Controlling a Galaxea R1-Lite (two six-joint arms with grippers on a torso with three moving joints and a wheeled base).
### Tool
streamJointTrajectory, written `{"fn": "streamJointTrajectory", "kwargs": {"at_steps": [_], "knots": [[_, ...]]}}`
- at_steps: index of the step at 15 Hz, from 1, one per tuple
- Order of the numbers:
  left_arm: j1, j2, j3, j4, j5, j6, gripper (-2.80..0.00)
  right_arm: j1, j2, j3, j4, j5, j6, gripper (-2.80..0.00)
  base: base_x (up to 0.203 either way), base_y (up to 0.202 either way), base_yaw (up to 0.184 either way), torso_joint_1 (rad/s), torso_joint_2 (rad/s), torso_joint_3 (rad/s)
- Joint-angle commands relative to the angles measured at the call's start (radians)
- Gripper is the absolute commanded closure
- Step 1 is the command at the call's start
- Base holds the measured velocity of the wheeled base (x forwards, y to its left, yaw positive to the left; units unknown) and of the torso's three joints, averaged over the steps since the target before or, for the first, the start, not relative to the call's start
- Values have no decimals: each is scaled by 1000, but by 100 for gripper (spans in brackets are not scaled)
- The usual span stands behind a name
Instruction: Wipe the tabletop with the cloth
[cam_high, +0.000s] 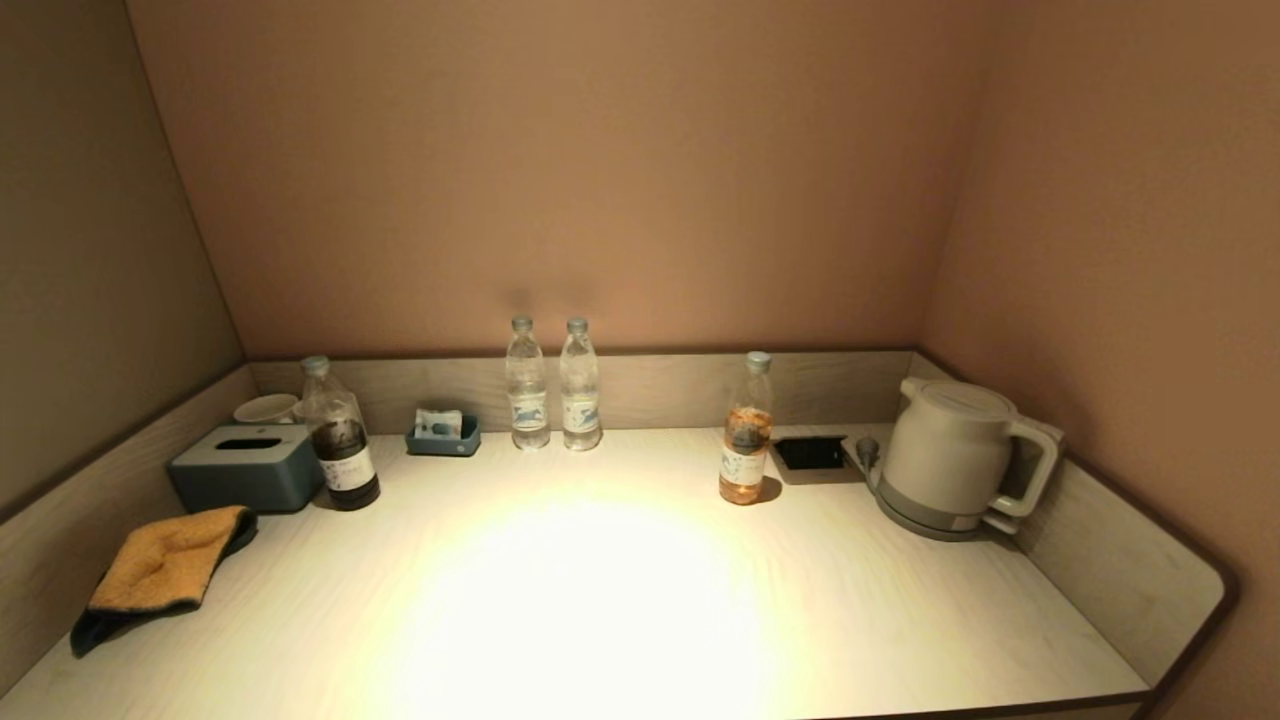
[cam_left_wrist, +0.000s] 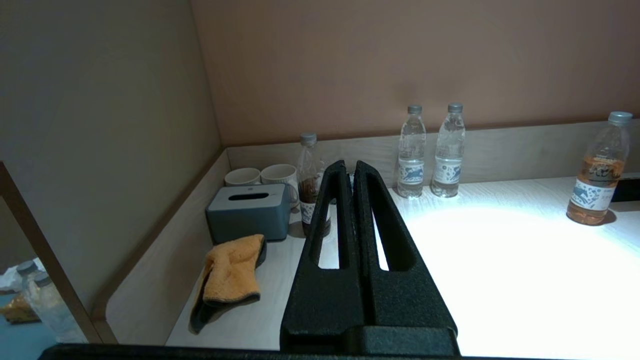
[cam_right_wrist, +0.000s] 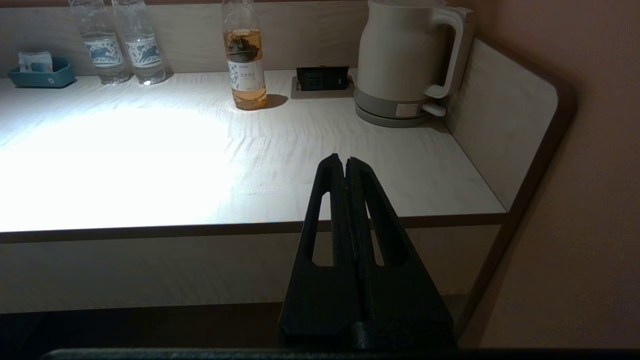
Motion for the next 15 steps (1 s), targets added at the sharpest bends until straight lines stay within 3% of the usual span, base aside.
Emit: {"fn": "streamJointTrajectory", "kwargs": {"at_steps": [1, 4, 8, 15], "knots": [[0, -16, 0, -1, -1, 5, 0, 0, 0, 0, -1, 0, 0, 0, 0, 0, 0, 0, 0, 0], [-7, -25, -1, -1, 6, 11, 0, 0, 0, 0, -1, 0, 0, 0, 0, 0, 0, 0, 0, 0], [-129, -32, -17, -1, 177, 41, 0, 0, 0, 0, -1, 0, 0, 0, 0, 0, 0, 0, 0, 0], [-141, -88, -12, 35, 190, 52, 0, 0, 0, 0, -1, 0, 0, 0, 0, 0, 0, 0, 0, 0]]}}
